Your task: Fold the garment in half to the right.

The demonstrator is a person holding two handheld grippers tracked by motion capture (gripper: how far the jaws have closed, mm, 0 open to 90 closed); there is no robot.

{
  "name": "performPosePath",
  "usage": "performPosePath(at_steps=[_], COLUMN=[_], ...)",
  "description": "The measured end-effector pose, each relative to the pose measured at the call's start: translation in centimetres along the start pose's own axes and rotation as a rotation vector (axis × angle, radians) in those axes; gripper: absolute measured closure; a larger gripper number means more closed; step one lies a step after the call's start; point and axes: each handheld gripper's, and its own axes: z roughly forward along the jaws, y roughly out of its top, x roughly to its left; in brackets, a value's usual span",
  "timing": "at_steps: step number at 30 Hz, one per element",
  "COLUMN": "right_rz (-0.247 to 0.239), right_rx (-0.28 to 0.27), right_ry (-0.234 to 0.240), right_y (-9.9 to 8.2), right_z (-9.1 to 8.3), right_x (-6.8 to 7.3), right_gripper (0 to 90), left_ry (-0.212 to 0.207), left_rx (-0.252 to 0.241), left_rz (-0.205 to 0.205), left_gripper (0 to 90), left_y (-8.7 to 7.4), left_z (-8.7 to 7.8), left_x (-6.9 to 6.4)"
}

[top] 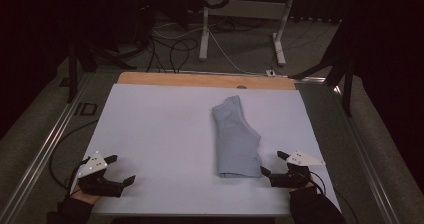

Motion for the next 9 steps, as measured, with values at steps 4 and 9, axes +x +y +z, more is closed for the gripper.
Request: performPosePath(at_steps=[4,9], right_rz=[-0.002,-0.001], right_rx=[0.004,0.012], right_ry=[0.007,0.007], right_y=[-0.02,-0.09], right_z=[0.02,0.07], right_x=[0.07,0.07], right_gripper=[10.3,10.3], left_ry=[0.000,0.005], left_rx=[0.006,0.009], left_rz=[0.008,0.015], left_gripper=[0.0,0.0], left_y=[0.01,0.08], left_z=[0.11,0.01], left_x=[-0.12,-0.14])
